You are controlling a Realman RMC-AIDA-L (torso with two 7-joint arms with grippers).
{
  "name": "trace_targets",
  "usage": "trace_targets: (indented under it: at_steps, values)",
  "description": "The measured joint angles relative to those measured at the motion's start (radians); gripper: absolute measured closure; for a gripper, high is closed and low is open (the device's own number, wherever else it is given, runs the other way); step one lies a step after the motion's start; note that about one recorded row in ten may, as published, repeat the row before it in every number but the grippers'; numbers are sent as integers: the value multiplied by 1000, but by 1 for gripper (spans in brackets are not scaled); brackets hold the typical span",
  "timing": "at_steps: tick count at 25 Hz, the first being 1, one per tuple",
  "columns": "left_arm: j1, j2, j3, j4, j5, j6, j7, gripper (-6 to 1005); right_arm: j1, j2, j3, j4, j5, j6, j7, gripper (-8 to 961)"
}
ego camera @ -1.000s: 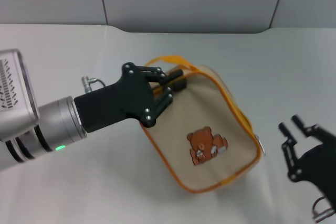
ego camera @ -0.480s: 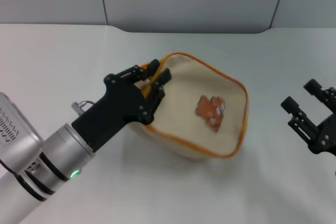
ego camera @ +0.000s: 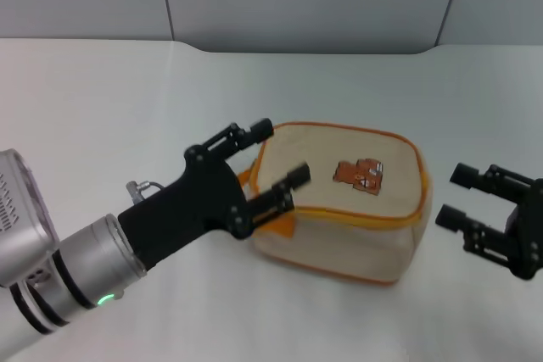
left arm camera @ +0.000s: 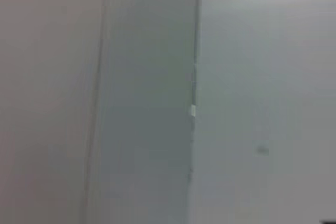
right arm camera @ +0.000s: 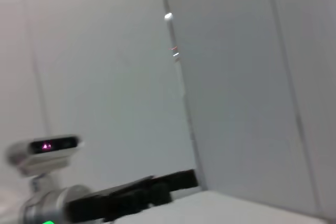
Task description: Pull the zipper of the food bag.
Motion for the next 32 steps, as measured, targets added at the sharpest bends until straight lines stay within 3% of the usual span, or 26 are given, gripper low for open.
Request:
trace_targets:
  at_steps: [3, 5, 6, 8, 9, 10, 13, 15, 20, 32]
  values:
    - [-26, 34, 7, 12, 101, 23, -62, 412, 4, -7, -58, -31, 0, -28, 30, 328]
    - [-53, 67, 60, 41, 143, 79, -128, 275, 13, -24, -142, -57, 0, -55, 72, 328]
    - [-65, 76, 99, 69, 145, 121, -148, 207, 17, -30, -163, -59, 0, -60, 82, 327]
    - [-77, 81, 143, 116, 145, 179, -167, 191, 21, -34, -177, -59, 0, -65, 88, 327]
    - [-77, 81, 143, 116, 145, 179, -167, 183, 25, -36, -187, -59, 0, -68, 92, 327]
    - [-93, 67, 200, 262, 145, 320, -208, 175, 30, -38, -202, -60, 0, -72, 95, 327]
    - [-98, 48, 207, 348, 145, 371, -228, 167, 36, -38, -215, -60, 0, -71, 96, 326]
    - [-99, 34, 216, 391, 145, 388, -227, 167, 46, -38, -236, -58, 0, -67, 96, 163]
    - [-99, 16, 231, 407, 146, 392, -197, 167, 57, -30, -253, -60, 0, -66, 97, 113]
    - [-96, 5, 230, 409, 142, 396, -156, 167, 60, -24, -254, -61, 0, -60, 90, 113]
